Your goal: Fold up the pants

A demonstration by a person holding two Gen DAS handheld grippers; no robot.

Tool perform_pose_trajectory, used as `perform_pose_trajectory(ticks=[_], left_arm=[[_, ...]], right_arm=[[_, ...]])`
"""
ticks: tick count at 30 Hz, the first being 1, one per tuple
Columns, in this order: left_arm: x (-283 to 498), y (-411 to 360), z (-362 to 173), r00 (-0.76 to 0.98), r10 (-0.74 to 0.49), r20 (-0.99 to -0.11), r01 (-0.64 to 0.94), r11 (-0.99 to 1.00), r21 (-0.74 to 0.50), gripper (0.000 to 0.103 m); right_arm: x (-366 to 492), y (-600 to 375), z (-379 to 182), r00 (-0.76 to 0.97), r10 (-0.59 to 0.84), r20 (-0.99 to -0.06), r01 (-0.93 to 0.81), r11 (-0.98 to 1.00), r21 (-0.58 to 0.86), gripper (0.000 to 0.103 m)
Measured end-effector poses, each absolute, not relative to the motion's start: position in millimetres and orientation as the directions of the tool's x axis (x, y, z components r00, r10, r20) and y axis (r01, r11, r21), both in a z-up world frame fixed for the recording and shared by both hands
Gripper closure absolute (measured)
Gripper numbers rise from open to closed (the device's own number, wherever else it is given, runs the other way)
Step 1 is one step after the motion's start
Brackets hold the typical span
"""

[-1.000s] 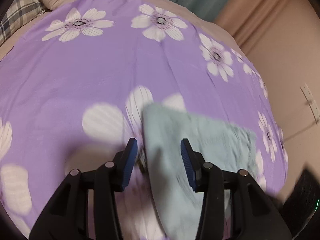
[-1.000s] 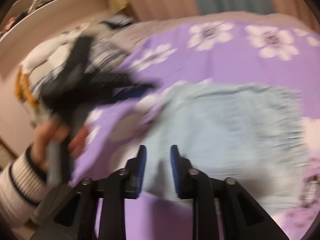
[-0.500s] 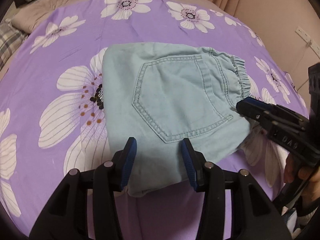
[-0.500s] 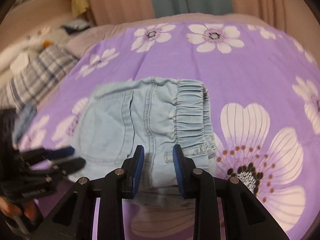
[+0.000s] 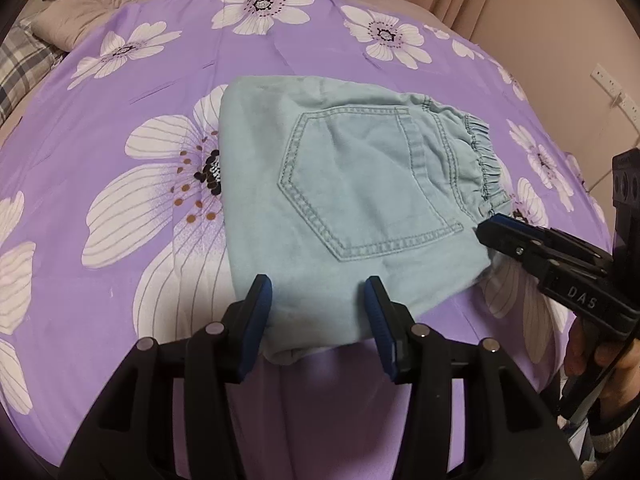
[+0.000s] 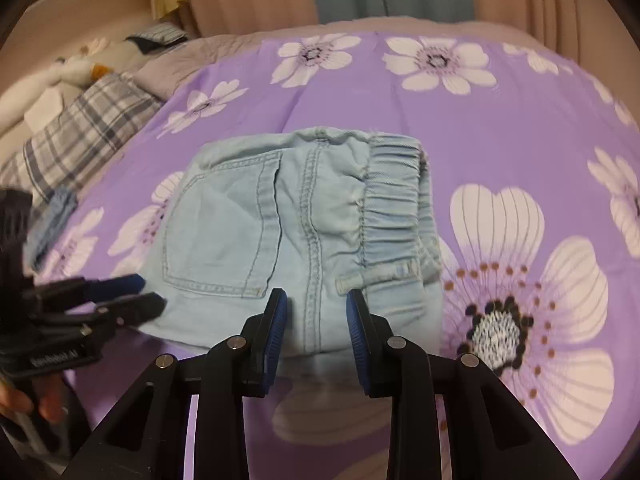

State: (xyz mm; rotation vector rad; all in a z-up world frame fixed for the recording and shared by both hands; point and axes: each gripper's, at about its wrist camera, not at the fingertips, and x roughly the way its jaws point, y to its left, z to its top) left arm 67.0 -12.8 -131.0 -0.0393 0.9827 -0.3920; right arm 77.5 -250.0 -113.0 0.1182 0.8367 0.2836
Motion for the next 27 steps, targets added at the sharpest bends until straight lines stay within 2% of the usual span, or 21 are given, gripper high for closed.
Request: perform_pose_trajectory(ticks=[2, 3, 5, 8, 10, 12, 17, 21, 27], left_arm=[[64, -4, -130, 0.488, -0.360, -0.795, 0.298, 0.925, -0.236, 0.052], [62, 3, -130, 0.488, -0.358, -0.796, 0.278, 0.928, -0.247, 0.042], [58, 19, -132, 0.475, -0.370, -0.798, 0.234, 0.928, -0.291, 0.031], [50, 39, -133, 0.478, -0.417, -0.773, 0.185, 0.908, -0.375, 0.031], [48, 49, -133, 0.480, -0.437, -0.761, 0.150, 0.895, -0.420, 0.031], [50, 61, -135, 0.474, -0.486, -0.735, 0.110, 0.860, -0.498, 0.031], [65, 68, -138, 0.455, -0.572, -0.683, 0.056, 0.784, -0.619, 0.031], [80, 68, -141, 0.434, -0.625, -0.649, 0.039, 0.733, -0.679, 0.031], [101, 56, -143, 0.409, -0.645, -0.646, 0.061, 0.725, -0.686, 0.031]], right_arm=[[73, -252, -111, 0.624, 0.300, -0.722, -0.208, 0.954, 0.216, 0.073], [68, -254, -110, 0.622, 0.299, -0.724, -0.219, 0.954, 0.206, 0.073], [62, -258, -109, 0.614, 0.297, -0.731, -0.221, 0.954, 0.202, 0.070], [51, -278, -104, 0.622, 0.307, -0.721, -0.195, 0.952, 0.236, 0.064], [51, -294, -103, 0.631, 0.324, -0.705, -0.163, 0.944, 0.288, 0.050], [55, -312, -105, 0.635, 0.366, -0.681, -0.123, 0.918, 0.378, 0.042], [79, -348, -128, 0.611, 0.510, -0.605, -0.006, 0.767, 0.641, 0.039], [94, -356, -144, 0.594, 0.550, -0.586, 0.055, 0.699, 0.713, 0.038], [115, -353, -151, 0.553, 0.613, -0.564, 0.054, 0.649, 0.758, 0.035]])
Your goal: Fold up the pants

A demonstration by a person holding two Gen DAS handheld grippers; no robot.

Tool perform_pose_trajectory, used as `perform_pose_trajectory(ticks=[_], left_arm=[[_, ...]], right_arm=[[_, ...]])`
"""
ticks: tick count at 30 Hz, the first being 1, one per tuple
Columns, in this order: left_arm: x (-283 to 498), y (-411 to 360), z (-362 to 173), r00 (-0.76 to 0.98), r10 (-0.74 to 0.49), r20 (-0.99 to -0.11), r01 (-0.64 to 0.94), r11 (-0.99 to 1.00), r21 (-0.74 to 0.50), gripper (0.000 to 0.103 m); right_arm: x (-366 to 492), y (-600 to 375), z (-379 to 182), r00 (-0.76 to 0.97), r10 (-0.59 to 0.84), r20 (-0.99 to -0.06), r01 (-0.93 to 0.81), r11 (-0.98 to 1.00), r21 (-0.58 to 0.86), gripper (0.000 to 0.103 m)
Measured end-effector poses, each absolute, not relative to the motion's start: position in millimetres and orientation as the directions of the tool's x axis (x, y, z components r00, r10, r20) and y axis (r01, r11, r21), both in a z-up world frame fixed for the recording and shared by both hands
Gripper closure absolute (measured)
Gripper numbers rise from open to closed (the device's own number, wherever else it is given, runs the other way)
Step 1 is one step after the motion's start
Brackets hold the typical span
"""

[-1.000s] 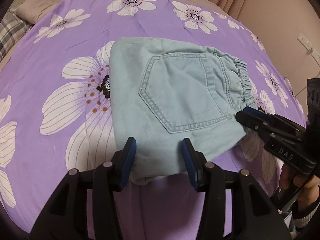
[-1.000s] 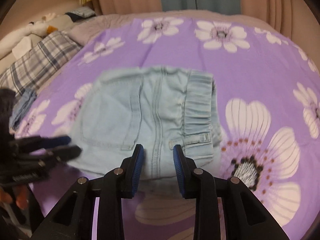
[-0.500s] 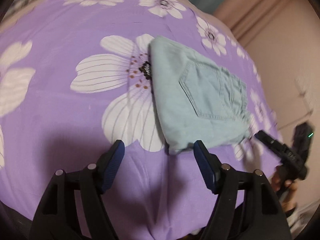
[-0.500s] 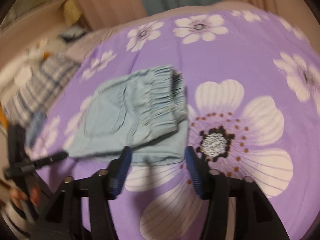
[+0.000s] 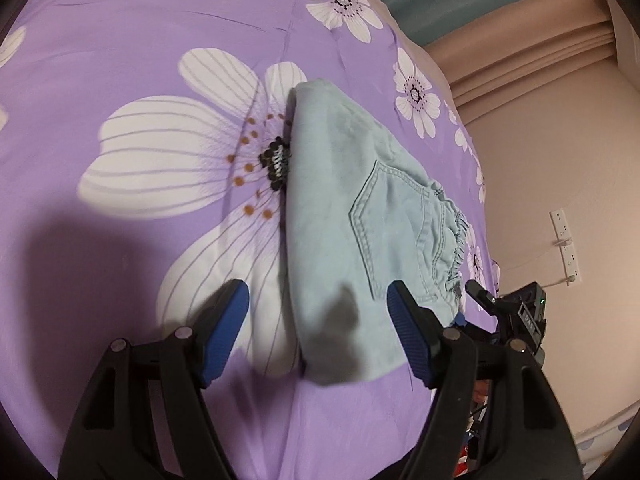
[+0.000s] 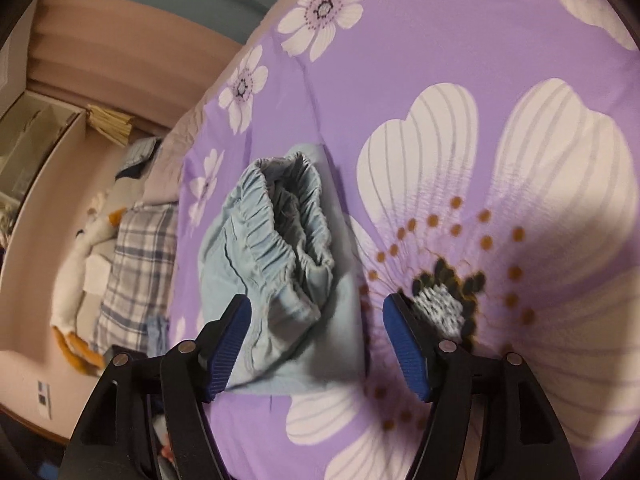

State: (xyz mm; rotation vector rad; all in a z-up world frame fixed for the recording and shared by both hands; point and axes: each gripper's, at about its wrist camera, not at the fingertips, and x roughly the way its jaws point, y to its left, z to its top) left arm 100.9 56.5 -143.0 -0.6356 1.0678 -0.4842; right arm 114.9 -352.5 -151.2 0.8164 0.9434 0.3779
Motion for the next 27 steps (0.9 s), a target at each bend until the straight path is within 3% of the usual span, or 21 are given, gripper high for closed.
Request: perform_pose_trajectory(ticks=[12, 27], left_arm=[[135, 27, -145, 0.354, -0.670, -0.652, 0.137, 0.727, -0.673, 0.031], [147, -10, -144, 0.342, -0.634, -0.694, 0.203, 0.771, -0.604, 0.028]], right_arm=[[153, -327, -152, 0.454, 0.670, -0.587, -0.031, 0.670, 0.741, 0.034], [172, -302, -151, 0.481, 0.629, -0.611, -0.112, 0.735, 0.668, 0.035]])
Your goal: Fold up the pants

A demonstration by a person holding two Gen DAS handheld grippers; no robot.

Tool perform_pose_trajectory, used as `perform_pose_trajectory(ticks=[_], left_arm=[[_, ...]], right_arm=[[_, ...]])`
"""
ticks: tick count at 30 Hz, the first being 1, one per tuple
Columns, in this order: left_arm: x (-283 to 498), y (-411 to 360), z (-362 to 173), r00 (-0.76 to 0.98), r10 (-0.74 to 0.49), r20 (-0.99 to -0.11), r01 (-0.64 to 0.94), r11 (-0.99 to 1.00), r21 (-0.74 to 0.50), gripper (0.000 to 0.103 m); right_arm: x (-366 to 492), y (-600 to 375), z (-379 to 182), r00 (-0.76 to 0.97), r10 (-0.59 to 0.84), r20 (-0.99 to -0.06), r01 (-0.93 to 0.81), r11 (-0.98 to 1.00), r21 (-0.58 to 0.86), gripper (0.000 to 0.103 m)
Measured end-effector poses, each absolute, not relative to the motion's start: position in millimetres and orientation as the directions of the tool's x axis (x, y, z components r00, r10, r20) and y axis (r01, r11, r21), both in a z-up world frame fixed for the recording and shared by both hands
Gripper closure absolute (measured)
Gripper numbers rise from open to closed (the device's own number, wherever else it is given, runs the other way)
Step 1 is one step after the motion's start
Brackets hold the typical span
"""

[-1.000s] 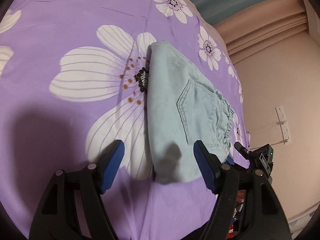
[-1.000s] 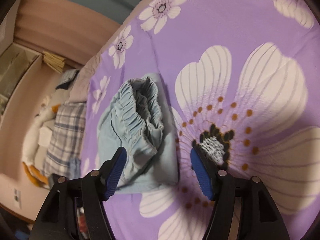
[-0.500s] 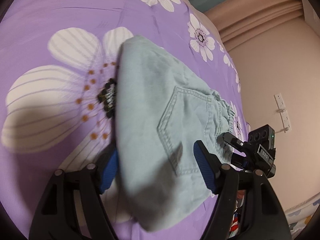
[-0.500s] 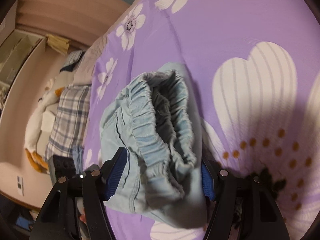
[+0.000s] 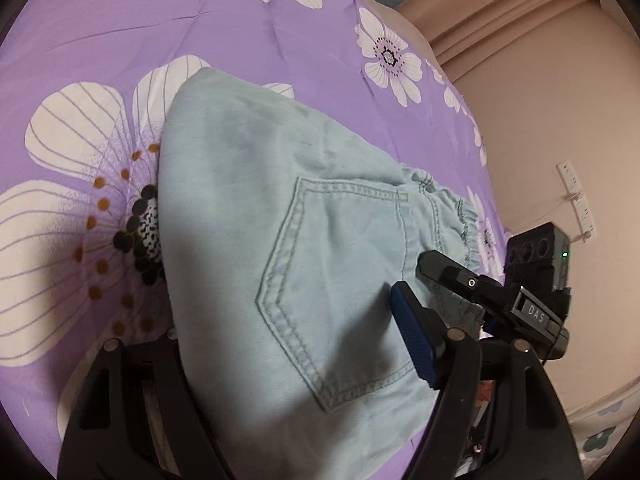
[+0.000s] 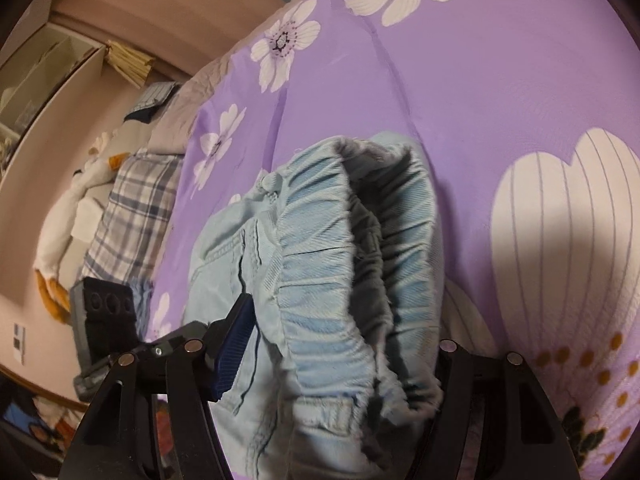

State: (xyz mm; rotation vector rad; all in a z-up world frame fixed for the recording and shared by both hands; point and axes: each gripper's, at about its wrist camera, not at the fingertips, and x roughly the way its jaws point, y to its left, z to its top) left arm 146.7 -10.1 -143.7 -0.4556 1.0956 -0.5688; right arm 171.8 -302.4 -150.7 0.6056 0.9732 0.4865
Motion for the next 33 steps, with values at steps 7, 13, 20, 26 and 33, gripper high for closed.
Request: perform_pose_trajectory(ticks=[7, 13, 20, 26, 33], left_arm=[[134, -20, -137, 0.358, -0.562, -0.746, 0.207, 0.827, -0.523, 0.046], [107, -25, -119, 0.393, -0.519, -0.759, 0.227, 0.855, -0.467, 0.059], [59, -16, -91, 0.451, -0.505, -0.736, 0.232, 0.863, -0.449, 0.059], [27, 1, -72, 0.495, -0.495, -0.714, 0.216, 0.866, -0.450, 0.059], [6, 9, -63, 0.528, -0.475, -0.704, 0.209, 0.876, -0.434, 0.059]], right_arm=[[154, -284, -139, 0.527, 0.530, -0.664, -0.134, 0.824, 0.551, 0.062], [127, -258, -111, 0.600, 0.431, -0.674, -0.191, 0.896, 0.402, 0.069], [89, -231, -83, 0.669, 0.372, -0.643, -0.276, 0.928, 0.250, 0.069], [66, -216, -65, 0.677, 0.406, -0.614, -0.340, 0.912, 0.229, 0.069], [48, -199, -55, 0.688, 0.432, -0.583, -0.403, 0.896, 0.189, 0.069]])
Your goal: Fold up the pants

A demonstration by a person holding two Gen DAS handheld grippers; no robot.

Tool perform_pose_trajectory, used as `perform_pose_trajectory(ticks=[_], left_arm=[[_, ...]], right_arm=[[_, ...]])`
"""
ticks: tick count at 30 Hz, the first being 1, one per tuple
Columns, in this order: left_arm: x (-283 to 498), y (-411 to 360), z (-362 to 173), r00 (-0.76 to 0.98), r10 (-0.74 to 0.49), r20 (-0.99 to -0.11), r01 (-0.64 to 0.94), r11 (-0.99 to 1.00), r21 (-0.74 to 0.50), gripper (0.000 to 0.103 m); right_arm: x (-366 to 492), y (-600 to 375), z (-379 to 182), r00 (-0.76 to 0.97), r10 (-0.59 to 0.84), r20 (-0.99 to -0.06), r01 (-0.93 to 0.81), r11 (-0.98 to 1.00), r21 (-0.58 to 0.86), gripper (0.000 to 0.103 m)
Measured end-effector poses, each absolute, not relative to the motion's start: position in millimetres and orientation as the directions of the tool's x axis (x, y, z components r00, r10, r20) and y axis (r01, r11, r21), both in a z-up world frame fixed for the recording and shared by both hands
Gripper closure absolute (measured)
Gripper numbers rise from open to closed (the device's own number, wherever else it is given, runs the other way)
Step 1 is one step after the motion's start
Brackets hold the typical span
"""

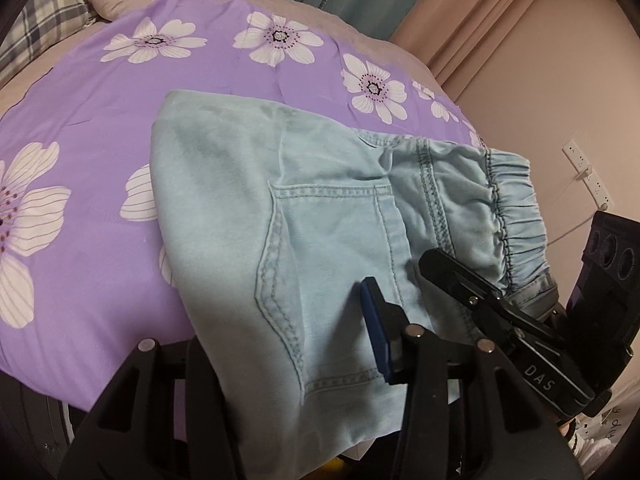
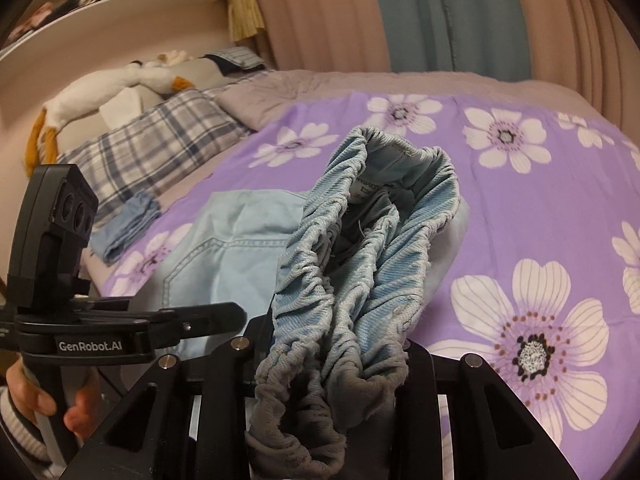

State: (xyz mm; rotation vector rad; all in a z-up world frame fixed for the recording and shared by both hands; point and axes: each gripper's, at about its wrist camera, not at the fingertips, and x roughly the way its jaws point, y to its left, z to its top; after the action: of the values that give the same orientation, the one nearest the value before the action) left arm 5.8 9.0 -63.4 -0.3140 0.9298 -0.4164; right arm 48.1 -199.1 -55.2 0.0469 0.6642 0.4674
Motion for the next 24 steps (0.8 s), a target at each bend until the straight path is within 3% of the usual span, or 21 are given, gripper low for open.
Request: perform_pose_trajectory(ticks=[24], left_arm=[[-15, 19, -42, 0.572, -0.480, -0.664, 0.232, 0.872, -0.430, 0.059]], right_arm=[[28, -198, -40, 0.723, 0.455, -0.519, -0.458, 0.879, 0.132, 0.069]])
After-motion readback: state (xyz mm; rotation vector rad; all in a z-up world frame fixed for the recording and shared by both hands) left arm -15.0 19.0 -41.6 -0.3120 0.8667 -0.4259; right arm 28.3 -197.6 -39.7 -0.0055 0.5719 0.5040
